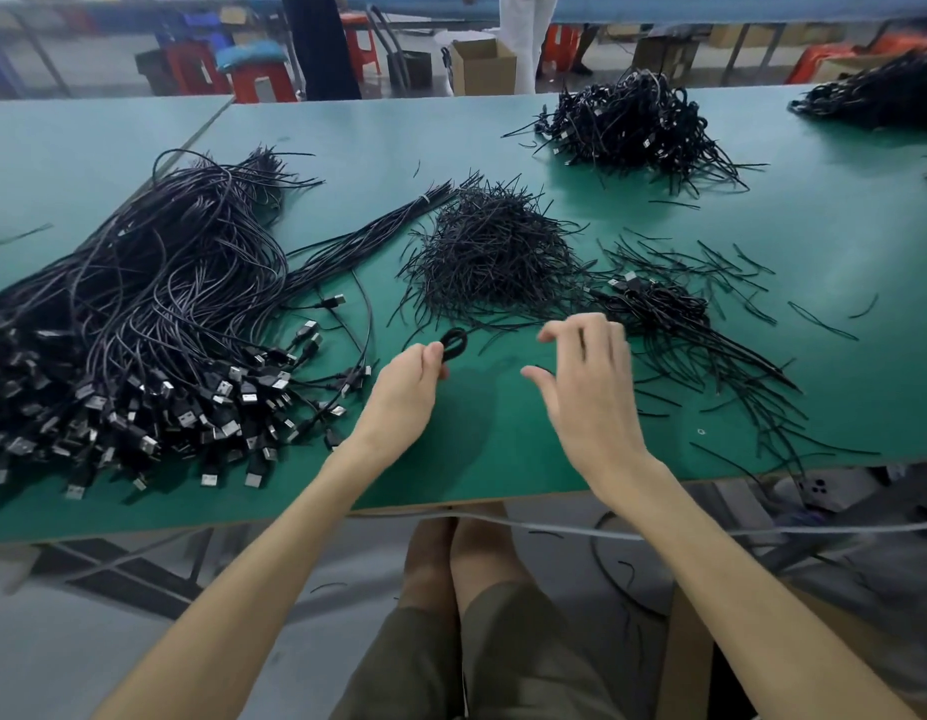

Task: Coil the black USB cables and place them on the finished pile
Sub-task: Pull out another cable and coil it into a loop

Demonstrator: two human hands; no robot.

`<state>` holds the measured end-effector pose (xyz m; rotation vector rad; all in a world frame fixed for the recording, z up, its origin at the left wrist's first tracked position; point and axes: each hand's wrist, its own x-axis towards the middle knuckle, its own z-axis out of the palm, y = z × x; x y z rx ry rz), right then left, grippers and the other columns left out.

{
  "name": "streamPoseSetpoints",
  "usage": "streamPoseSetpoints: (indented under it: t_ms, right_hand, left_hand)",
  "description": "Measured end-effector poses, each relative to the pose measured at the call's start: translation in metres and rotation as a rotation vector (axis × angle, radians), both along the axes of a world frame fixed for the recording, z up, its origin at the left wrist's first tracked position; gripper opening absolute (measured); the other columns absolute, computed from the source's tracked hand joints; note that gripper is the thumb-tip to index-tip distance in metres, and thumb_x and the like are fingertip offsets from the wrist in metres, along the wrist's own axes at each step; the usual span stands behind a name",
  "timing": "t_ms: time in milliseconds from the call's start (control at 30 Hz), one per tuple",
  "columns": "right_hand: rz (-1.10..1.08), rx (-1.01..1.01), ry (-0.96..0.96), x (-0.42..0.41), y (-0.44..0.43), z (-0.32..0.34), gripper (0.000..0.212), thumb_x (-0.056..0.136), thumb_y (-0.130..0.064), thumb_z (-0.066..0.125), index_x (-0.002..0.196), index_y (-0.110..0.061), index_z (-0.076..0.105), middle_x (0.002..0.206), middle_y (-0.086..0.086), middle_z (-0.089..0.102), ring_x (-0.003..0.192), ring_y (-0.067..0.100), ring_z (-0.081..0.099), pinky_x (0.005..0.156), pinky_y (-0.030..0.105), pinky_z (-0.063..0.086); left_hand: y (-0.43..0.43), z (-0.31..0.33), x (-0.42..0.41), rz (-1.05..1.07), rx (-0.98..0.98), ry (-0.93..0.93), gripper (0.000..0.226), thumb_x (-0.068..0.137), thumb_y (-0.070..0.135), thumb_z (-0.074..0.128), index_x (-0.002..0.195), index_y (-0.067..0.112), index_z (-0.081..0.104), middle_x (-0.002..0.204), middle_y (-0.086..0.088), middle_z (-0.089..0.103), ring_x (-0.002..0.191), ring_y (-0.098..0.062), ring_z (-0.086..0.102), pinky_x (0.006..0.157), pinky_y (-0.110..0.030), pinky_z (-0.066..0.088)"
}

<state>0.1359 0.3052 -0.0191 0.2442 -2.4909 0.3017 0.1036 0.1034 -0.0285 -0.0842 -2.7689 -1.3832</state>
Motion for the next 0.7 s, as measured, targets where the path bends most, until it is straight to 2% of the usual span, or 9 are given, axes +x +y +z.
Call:
streamPoseSetpoints:
  t_ms: [67, 200, 400, 500, 600, 700]
  right_hand:
    - [-0.101, 0.008, -0.097, -0.002, 0.008, -0.004, 0.037, 0.089, -0.034, 0.074, 0.109, -0.007, 0.059, 0.106, 0.009, 0.053, 0.097, 0.027, 0.049, 0.084, 0.037, 0.042]
    - [-0.247, -0.109, -0.382, -0.009, 0.017, -0.013, 0.035, 0.097, -0.044, 0.061, 0.113, -0.013, 0.060, 0.114, 0.008, 0.051, 0.110, 0.028, 0.044, 0.096, 0.038, 0.035]
    - [-0.275, -0.065, -0.418, -0.017, 0.020, -0.018, 0.025, 0.106, -0.031, 0.049, 0.110, -0.011, 0.063, 0.112, 0.009, 0.051, 0.109, 0.028, 0.040, 0.093, 0.038, 0.029]
    - [-0.245, -0.053, -0.301, -0.014, 0.014, -0.017, 0.020, 0.106, -0.026, 0.048, 0.105, -0.010, 0.060, 0.108, 0.008, 0.051, 0.103, 0.026, 0.041, 0.090, 0.038, 0.028]
    - [-0.059, -0.214, -0.188, -0.011, 0.002, -0.007, 0.015, 0.104, -0.021, 0.051, 0.098, -0.009, 0.057, 0.099, 0.003, 0.055, 0.095, 0.022, 0.045, 0.085, 0.034, 0.031]
    - [0.156, -0.581, -0.322, -0.007, -0.020, 0.000, 0.010, 0.101, -0.017, 0.058, 0.093, -0.011, 0.056, 0.091, -0.001, 0.057, 0.084, 0.017, 0.055, 0.079, 0.029, 0.044]
  left_hand:
    - [0.003, -0.003, -0.003, 0.086, 0.098, -0.029, 0.043, 0.111, 0.037, 0.029, 0.079, 0.021, 0.053, 0.067, 0.007, 0.046, 0.059, -0.013, 0.042, 0.056, -0.033, 0.032]
    - [0.003, -0.006, -0.004, 0.107, 0.248, -0.054, 0.042, 0.111, 0.036, 0.030, 0.080, 0.018, 0.053, 0.066, 0.007, 0.041, 0.057, -0.013, 0.036, 0.052, -0.034, 0.029]
    - [0.004, -0.011, -0.002, 0.058, 0.261, -0.057, 0.041, 0.111, 0.036, 0.030, 0.082, 0.017, 0.052, 0.066, 0.007, 0.039, 0.054, -0.013, 0.032, 0.050, -0.033, 0.026]
    - [0.000, -0.012, -0.001, 0.048, 0.328, -0.090, 0.041, 0.111, 0.036, 0.032, 0.083, 0.015, 0.053, 0.060, 0.011, 0.038, 0.050, -0.012, 0.030, 0.046, -0.026, 0.025]
    - [-0.001, -0.011, -0.003, 0.036, 0.308, -0.076, 0.041, 0.111, 0.036, 0.032, 0.084, 0.014, 0.055, 0.061, 0.010, 0.038, 0.050, -0.011, 0.032, 0.047, -0.025, 0.026]
    - [-0.001, -0.013, -0.002, 0.041, 0.257, -0.046, 0.040, 0.111, 0.034, 0.032, 0.084, 0.017, 0.056, 0.065, 0.009, 0.041, 0.055, -0.010, 0.038, 0.052, -0.028, 0.029]
